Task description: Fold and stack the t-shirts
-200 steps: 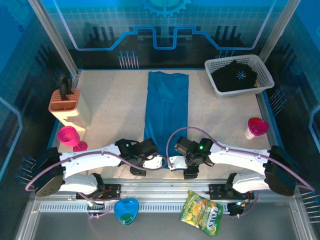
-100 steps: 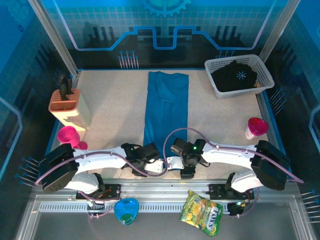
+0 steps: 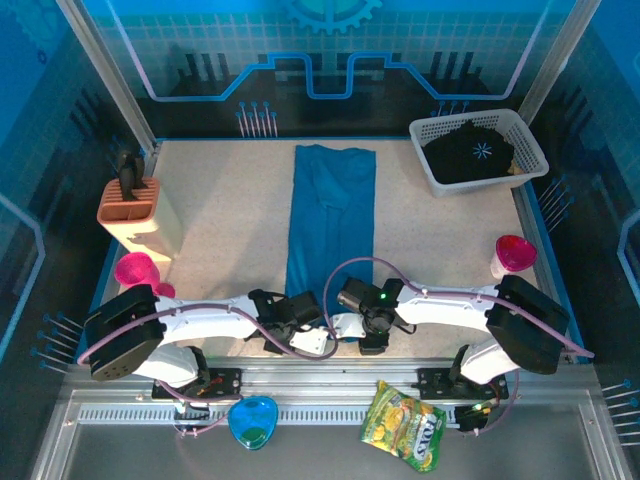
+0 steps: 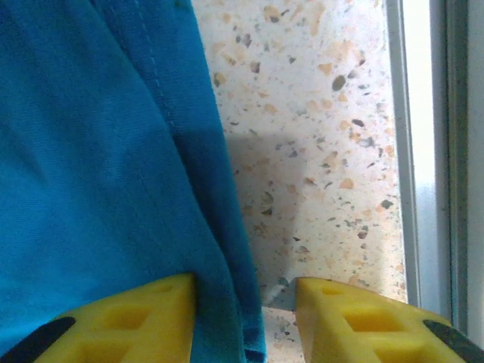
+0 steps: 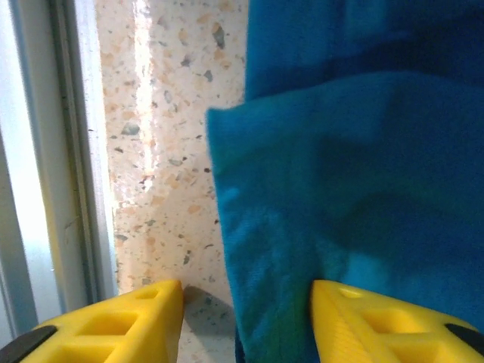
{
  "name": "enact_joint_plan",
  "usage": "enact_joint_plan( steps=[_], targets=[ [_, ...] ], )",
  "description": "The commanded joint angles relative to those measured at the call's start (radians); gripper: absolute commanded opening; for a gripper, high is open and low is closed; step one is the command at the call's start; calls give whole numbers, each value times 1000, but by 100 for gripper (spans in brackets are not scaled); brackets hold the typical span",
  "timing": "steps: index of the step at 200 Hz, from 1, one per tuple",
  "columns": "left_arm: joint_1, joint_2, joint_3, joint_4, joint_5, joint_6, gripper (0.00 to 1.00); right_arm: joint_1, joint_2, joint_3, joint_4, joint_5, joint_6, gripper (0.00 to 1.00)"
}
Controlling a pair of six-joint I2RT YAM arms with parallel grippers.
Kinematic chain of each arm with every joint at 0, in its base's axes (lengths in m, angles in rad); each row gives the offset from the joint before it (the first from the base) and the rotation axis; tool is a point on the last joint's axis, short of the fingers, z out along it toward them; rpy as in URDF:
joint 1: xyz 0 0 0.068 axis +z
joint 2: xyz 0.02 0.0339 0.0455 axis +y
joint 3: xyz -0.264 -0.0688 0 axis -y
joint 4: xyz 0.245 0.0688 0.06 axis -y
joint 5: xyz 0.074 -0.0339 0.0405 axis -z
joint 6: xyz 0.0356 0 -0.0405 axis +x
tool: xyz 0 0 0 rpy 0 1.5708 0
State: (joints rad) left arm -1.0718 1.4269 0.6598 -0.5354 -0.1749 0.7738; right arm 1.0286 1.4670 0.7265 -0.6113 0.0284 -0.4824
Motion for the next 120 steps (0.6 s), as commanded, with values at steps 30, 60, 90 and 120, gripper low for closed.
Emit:
enact_joint_plan(
  steps=[30, 60, 90, 120],
  targets=[
    [23, 107, -51, 267, -187, -4, 18, 7, 8, -9, 6, 16, -1, 35],
    [20, 119, -48, 280, -224, -43, 0, 8, -8, -5, -7, -2, -7, 26],
    [6, 109, -48, 277, -255, -81, 0, 10, -8, 14, -49, -12, -21, 0],
    [-24, 35, -51, 261, -288, -107, 0, 11, -39, 30, -109, -20, -28, 0]
  ],
)
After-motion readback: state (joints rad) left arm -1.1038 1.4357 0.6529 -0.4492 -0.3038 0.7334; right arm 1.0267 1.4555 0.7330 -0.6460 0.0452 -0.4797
